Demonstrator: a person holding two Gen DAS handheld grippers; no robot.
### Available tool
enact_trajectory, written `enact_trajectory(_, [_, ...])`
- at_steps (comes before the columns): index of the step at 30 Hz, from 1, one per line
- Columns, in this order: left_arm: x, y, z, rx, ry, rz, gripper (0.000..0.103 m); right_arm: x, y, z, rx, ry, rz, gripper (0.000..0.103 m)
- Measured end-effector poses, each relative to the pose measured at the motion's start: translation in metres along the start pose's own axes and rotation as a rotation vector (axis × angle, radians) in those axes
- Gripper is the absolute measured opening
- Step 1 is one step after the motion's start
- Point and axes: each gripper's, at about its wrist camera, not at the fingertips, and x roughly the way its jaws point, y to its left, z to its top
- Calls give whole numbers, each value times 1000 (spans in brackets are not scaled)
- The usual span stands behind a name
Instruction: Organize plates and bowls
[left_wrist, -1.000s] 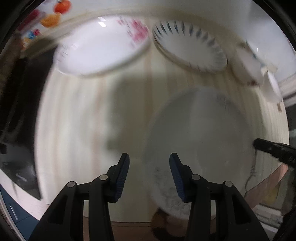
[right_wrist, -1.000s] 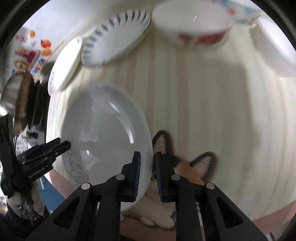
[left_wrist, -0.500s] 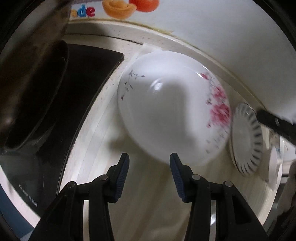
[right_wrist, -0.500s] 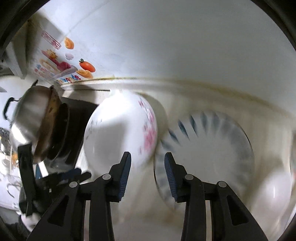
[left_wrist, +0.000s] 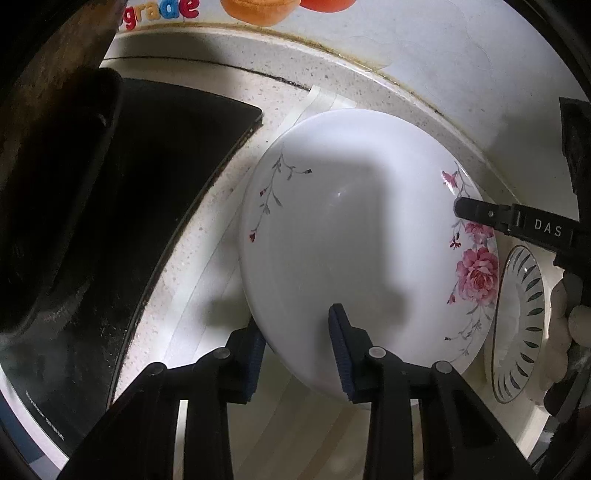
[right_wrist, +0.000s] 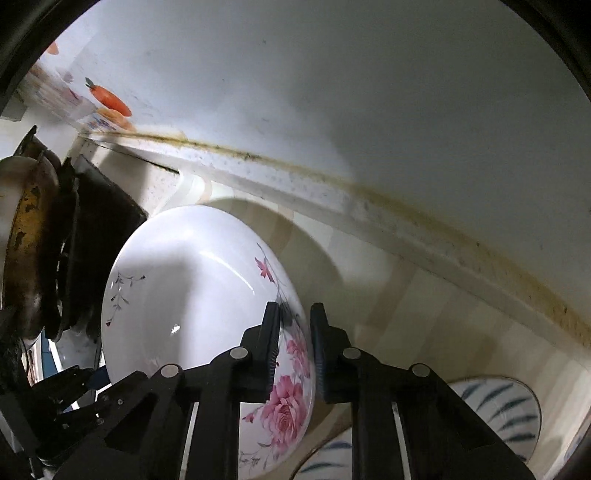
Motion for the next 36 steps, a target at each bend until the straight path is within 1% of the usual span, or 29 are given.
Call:
enact_trajectory(4, [-4, -1, -1, 14, -14, 11, 31, -2, 1, -6, -13, -9, 6, 17])
enact_trajectory(5, [-9, -10, -6, 15, -20, 10, 31, -4, 0, -8, -13, -13, 9, 16])
enact_trajectory(8, [-18, -12, -5, 22, -40, 4, 31, -11, 0, -12, -11, -26, 14, 14])
enact_trajectory(10, [-27, -14, -6, 30, -44, -2, 31, -23, 0, -19, -9, -44, 22, 14])
enact_trajectory(11, [-35, -4, -9, 35, -49, -5, 31, -29, 0, -23, -6, -50, 26, 14])
enact_trajectory(14, [-47, -4, -14, 49, -55, -12, 31, -47, 3, -36, -4, -65, 34, 14])
enact_trajectory(19, [-80, -11, -32, 101, -78, -35, 31, -88, 5, -71, 19, -110, 62, 14])
enact_trajectory(20, [-80, -17, -33, 110, -79, -36, 31, -97, 6, -79, 25, -119, 62, 14])
enact_trajectory(24, [-101, -29, -56, 162, -83, -60, 31, -139, 3, -124, 60, -169, 80, 13])
enact_trajectory(28, [-118, -44, -81, 223, -81, -75, 31, -167, -3, -173, 94, -190, 78, 13])
enact_trajectory(33, [-120, -60, -112, 286, -50, -85, 31, -184, -13, -243, 152, -183, 78, 13])
enact_trajectory(36, [-116, -70, -130, 325, -22, -88, 31, -185, -22, -281, 195, -175, 76, 13])
